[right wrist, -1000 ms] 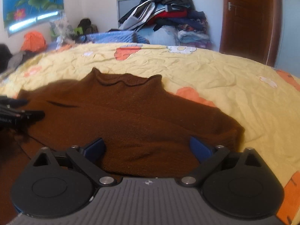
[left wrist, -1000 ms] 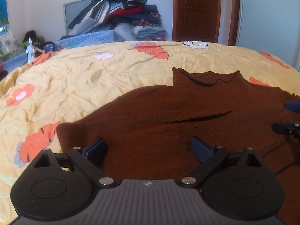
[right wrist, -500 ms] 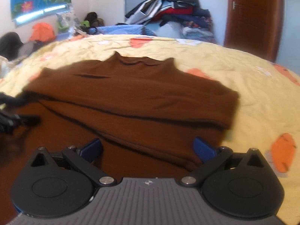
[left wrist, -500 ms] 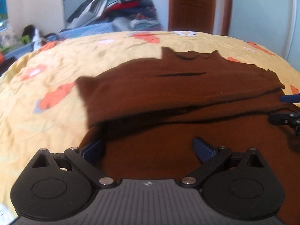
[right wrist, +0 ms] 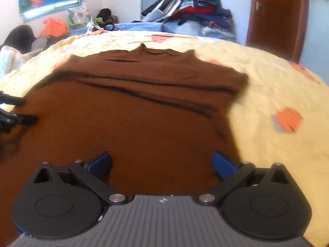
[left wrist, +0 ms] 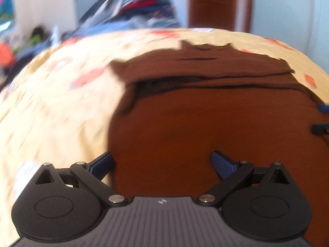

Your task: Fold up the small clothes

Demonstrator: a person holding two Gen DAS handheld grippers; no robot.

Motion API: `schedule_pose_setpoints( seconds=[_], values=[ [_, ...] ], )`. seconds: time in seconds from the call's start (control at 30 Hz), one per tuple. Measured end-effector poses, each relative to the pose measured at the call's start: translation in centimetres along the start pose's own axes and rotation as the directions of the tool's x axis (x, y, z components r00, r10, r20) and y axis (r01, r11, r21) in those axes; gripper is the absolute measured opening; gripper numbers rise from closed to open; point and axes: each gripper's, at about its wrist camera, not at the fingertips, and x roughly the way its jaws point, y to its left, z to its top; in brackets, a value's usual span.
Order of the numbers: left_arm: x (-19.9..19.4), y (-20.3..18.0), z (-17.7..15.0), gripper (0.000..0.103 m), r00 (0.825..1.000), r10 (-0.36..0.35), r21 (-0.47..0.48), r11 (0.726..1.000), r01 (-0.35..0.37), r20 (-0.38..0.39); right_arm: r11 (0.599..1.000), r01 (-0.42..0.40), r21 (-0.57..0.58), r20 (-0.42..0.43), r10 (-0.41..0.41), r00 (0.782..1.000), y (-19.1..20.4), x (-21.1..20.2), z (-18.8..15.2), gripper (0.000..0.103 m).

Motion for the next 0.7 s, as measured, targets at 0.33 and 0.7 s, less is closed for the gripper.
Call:
schedule_pose_setpoints(
  seconds=[0.33, 0.7],
  values=[
    [-4.7, -1.0, -5.4, 0.103, 1.000, -0.022, 0.020, 1.000, 0.022, 0.008, 0.995, -0.055, -0.081, 0.012, 0.056, 0.998, 4.4, -5.6, -5.7, 0.103],
    [-8.4, 7.2, -10.7, 0.103, 0.790, -0.612, -0.600, 0.623, 0.502, 0.025, 0.714, -0.300, 0.633, 0.015, 0.376, 0.926, -4.9, -14.2, -10.8, 0.103]
  ],
)
